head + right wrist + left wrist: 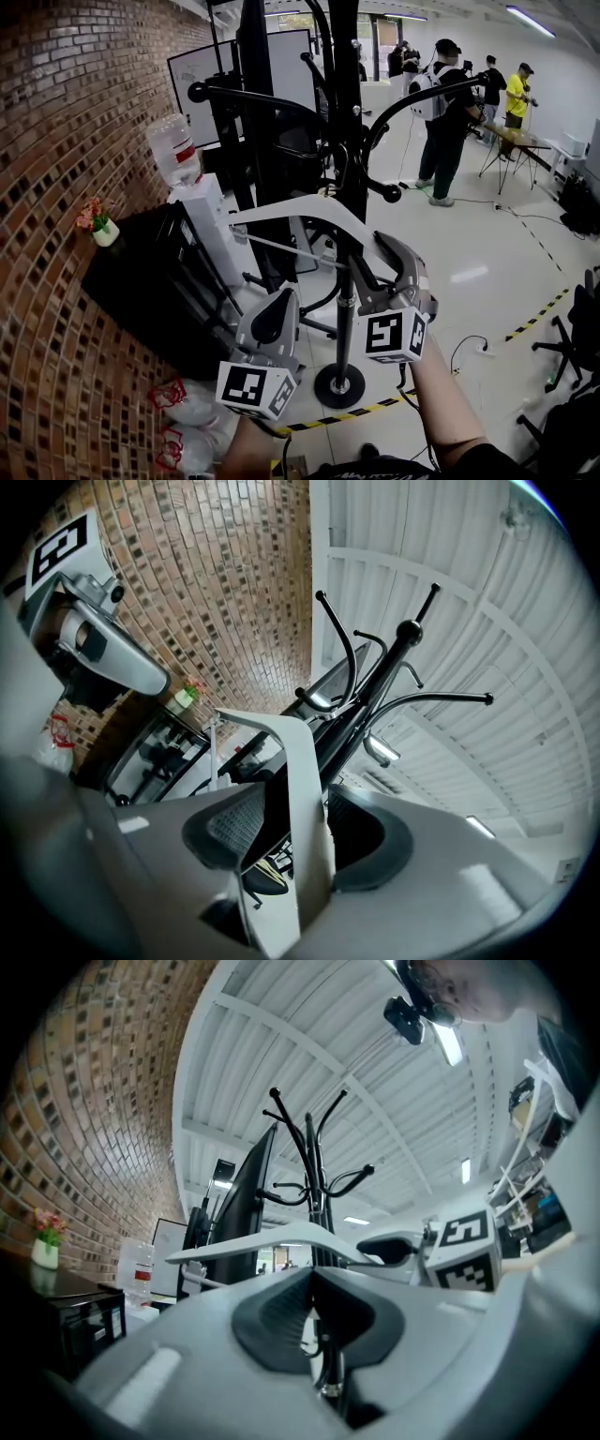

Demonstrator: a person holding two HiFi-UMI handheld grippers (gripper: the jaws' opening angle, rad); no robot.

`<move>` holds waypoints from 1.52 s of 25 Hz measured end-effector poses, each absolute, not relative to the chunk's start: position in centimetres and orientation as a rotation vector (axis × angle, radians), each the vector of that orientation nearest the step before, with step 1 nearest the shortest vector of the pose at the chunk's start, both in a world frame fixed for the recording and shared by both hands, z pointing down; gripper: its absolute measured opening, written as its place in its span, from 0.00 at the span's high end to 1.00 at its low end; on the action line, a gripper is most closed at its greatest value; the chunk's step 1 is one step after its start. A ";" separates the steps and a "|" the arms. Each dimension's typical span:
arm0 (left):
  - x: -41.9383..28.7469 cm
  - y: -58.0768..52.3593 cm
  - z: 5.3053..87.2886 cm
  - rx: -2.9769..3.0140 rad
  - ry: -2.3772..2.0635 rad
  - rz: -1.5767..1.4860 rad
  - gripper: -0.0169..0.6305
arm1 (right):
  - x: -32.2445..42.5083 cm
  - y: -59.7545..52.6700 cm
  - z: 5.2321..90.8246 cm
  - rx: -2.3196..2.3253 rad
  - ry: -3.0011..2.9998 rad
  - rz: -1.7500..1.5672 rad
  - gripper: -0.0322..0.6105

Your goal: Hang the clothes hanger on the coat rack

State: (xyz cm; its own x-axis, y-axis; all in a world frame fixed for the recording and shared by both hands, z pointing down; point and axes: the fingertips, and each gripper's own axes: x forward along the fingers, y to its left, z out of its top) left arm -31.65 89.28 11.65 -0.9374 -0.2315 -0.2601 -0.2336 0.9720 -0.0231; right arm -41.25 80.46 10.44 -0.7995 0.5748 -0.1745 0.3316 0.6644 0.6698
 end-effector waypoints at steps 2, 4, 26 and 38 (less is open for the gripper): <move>-31.6 89.2 11.9 -0.349 2.860 0.013 0.97 | -40.8 80.4 10.2 0.708 2.500 0.902 0.62; -31.4 89.0 12.3 -0.361 2.852 0.009 0.97 | -40.4 80.2 9.8 0.692 2.486 0.909 0.62; -24.9 86.7 11.5 -0.424 2.836 0.043 0.97 | -29.6 76.8 9.9 0.748 2.504 0.647 0.74; -22.2 83.2 11.8 -0.443 2.832 0.084 0.97 | -25.1 72.0 10.6 0.773 2.614 0.336 0.91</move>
